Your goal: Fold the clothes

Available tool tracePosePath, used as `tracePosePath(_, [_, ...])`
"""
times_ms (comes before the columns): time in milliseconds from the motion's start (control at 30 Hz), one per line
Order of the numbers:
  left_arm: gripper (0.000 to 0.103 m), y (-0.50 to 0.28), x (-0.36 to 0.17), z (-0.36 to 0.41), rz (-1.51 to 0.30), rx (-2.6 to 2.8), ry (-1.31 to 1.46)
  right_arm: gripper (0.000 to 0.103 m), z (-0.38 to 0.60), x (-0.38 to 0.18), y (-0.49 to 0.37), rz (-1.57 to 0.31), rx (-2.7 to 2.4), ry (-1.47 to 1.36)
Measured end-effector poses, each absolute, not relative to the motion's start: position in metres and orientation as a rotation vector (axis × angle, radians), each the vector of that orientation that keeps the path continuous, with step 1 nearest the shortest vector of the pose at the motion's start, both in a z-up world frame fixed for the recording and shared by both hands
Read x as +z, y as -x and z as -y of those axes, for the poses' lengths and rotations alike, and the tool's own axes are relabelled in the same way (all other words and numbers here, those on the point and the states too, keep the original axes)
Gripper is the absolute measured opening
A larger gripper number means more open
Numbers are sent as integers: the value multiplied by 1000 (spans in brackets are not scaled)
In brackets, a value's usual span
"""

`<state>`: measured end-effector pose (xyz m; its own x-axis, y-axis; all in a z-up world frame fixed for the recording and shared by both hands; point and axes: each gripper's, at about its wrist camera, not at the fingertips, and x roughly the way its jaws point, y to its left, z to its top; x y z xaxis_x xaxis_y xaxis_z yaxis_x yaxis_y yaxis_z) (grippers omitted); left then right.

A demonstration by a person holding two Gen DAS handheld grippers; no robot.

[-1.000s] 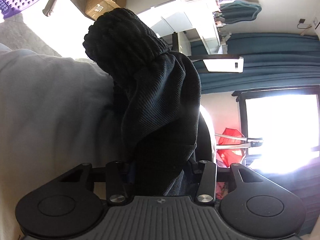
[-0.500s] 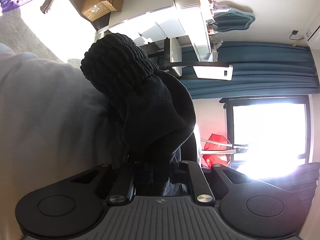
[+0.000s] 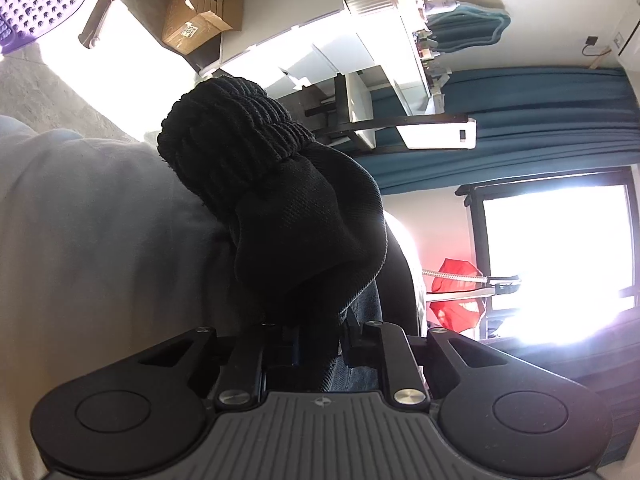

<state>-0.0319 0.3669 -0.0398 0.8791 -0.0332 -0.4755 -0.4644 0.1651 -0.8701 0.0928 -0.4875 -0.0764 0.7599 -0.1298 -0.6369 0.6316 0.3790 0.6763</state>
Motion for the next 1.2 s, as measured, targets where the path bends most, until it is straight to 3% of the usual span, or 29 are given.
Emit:
tracePosePath(267, [25,35,-52,-374,-486,360,1401,70,493,-106,-128,-767,-640,-854])
tracePosePath(467, [26,36,-58,-379,-488,345,1427,73,527,-112,-68,-505,-765,-1134])
tracePosePath(600, [28,34,-61,-381,-494,349,1433,73,543,-138,-70,-486,-602,-1316])
tracePosePath(767, [40,28,-69,-386,-519,358,1421,73,547,-155,-84,-438,-463,-1404])
tracePosePath(800, [40,26,-72,-388,-528,359,1412,68,546,-154,-86,-419,-463,-1400])
tracePosePath(867, [39,22,-73,-390,-532,346,1378,25,545,-152,-89,-402,-479,-1373])
tracePosePath(900, [38,21,-73,-390,-526,339,1369,12,544,-148,-90,-408,-496,-1345])
tracePosePath(1067, [12,38,-72,-386,-428,289,1490,9,533,-117,-79,-294,-537,-1286])
tracePosePath(1200, [9,59,-53,-381,-391,253,1488,9,522,-91,-59,-261,-592,-1184])
